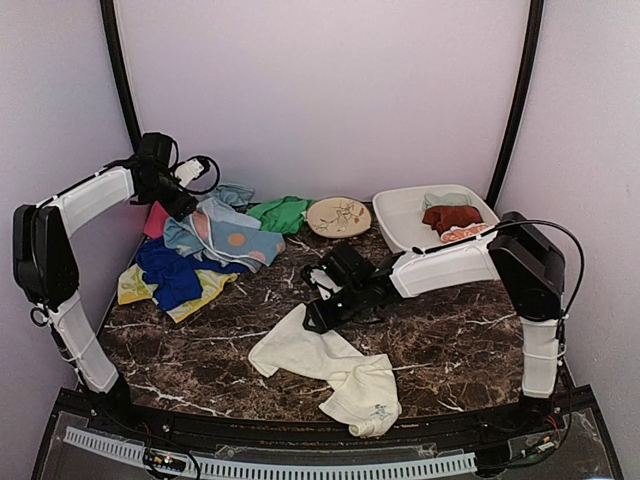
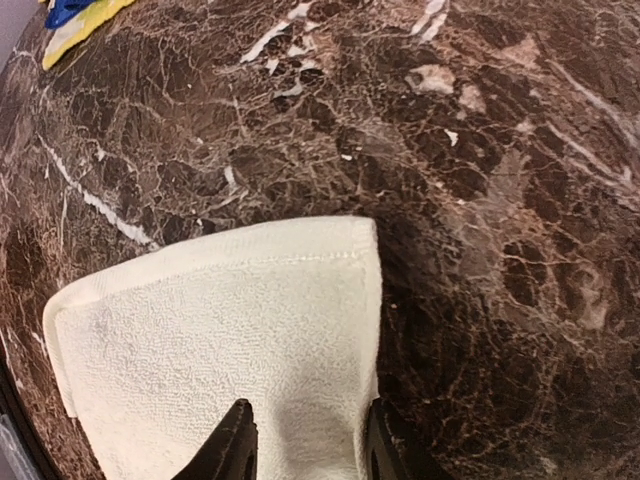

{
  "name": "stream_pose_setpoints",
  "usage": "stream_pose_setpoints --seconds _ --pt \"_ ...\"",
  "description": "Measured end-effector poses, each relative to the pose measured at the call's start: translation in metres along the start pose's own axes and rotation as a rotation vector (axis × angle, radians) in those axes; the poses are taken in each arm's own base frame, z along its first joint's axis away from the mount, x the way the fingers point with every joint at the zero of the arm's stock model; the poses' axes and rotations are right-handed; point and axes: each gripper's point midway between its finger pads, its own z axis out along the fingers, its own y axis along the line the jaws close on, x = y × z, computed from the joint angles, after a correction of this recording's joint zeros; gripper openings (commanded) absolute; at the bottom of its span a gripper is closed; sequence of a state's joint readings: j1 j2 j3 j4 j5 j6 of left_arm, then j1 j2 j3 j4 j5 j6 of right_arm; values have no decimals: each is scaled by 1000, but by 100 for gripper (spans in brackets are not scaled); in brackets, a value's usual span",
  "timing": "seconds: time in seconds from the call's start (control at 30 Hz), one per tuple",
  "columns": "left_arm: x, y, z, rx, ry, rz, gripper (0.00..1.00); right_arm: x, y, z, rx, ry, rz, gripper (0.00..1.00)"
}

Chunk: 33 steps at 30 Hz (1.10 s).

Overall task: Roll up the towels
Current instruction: Adjust the towel from the towel pile, then pick up the towel from the center of the board.

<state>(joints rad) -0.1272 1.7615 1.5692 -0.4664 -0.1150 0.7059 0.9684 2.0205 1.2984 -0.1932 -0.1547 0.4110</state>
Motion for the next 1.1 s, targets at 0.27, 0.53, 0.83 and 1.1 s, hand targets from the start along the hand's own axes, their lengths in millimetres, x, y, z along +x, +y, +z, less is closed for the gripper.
stream_pose_setpoints --seconds 0.27,0.53,0.83,1.1 --pt "-25 -102 -48 450 -138 -4 82 2 4 10 -29 19 2 0" --pt "-50 -228 -72 943 -187 -88 77 -9 10 5 -51 -25 13 0" --pt "-16 -317 -42 1277 29 -277 77 -20 22 -13 -102 -113 29 0" --pt "-23 -332 -54 1425 16 -342 73 -29 28 -14 -134 -158 32 0"
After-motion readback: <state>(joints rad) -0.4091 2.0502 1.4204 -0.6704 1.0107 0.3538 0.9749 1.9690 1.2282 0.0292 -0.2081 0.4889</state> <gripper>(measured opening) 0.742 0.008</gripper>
